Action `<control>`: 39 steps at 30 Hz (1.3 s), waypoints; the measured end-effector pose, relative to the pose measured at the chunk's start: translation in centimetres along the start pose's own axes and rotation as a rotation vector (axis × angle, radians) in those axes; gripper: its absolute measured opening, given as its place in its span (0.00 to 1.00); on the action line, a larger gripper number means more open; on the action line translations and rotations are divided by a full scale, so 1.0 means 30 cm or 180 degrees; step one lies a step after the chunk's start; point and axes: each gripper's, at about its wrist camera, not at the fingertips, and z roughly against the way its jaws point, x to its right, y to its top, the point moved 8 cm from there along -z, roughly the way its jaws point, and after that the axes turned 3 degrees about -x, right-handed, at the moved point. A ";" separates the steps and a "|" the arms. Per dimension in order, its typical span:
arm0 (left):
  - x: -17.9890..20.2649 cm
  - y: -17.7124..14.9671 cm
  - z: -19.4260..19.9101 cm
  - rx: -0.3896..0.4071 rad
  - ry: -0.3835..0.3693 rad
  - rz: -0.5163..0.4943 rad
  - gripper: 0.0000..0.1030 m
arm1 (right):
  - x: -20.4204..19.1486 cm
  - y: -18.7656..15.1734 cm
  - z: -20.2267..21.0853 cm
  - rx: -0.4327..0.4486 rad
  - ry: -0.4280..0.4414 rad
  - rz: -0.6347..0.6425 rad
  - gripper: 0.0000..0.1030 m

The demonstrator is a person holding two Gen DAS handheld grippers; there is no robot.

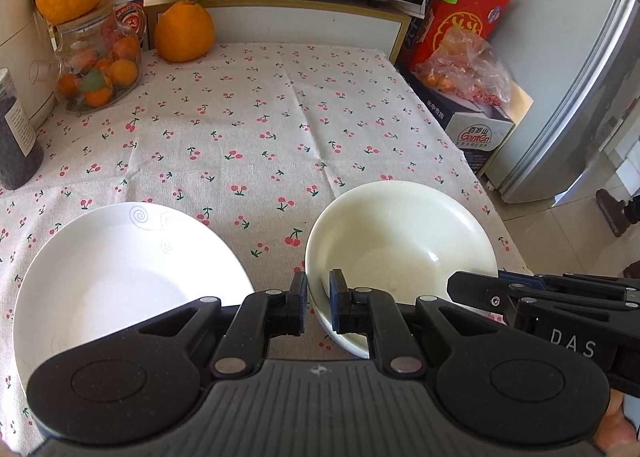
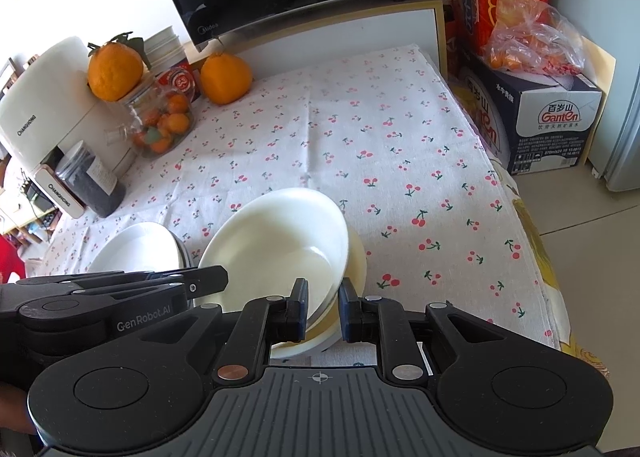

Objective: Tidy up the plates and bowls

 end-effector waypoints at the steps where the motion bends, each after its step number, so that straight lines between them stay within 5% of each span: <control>1: 0.000 0.001 -0.001 -0.0001 0.0008 0.0002 0.10 | -0.001 0.000 0.000 -0.0001 0.0004 0.0008 0.17; 10: 0.001 -0.001 -0.010 -0.0039 0.0026 -0.0020 0.11 | -0.001 -0.003 -0.003 -0.0021 -0.0018 0.0002 0.22; 14: -0.010 0.003 -0.012 -0.0049 0.0039 0.0019 0.18 | 0.008 0.001 -0.002 -0.0011 -0.0049 -0.0043 0.34; 22: -0.026 0.022 0.014 0.0027 0.0008 0.0080 0.19 | 0.031 0.013 0.017 0.0059 -0.0009 -0.0188 0.36; 27: -0.021 0.026 0.018 0.0046 -0.0006 0.0088 0.19 | 0.054 0.031 0.034 0.0150 -0.0013 -0.0308 0.52; 39: -0.003 0.027 0.023 0.0108 0.0057 -0.0086 0.20 | 0.080 0.031 0.022 0.0092 -0.0091 -0.0469 0.63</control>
